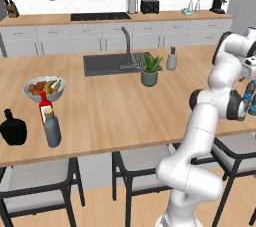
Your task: Move the plastic bottles in the middle to the plastics group, and the glass bottles in the middle to the glass group.
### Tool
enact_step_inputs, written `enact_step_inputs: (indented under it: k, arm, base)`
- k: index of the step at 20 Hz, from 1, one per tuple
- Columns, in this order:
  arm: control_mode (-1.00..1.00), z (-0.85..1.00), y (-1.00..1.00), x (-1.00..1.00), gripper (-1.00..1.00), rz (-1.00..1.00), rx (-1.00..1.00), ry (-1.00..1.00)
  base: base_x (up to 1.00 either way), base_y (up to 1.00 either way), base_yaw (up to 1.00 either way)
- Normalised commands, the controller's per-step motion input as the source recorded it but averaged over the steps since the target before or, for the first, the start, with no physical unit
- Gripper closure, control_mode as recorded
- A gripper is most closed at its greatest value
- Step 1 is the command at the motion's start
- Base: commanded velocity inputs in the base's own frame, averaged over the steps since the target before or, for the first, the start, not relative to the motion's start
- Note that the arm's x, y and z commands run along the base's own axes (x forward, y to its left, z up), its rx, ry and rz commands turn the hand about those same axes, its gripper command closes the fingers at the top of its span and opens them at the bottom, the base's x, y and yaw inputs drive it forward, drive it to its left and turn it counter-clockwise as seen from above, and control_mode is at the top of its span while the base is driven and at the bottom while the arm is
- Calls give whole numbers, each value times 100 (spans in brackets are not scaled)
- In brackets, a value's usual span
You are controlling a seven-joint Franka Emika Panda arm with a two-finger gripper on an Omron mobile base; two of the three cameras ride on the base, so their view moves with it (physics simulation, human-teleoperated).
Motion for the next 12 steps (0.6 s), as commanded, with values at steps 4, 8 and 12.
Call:
enact_step_inputs:
  k: [4,8,12]
  arm:
    - [-100,6,69,-62,-100,0,-12,-16]
    - [-100,0,72,-46,-100,0,-15,-15]
    - [-100,0,60,-37,-100,0,-13,-19]
  base:
    - [0,0,0]
    - [0,0,0]
    - [0,0,0]
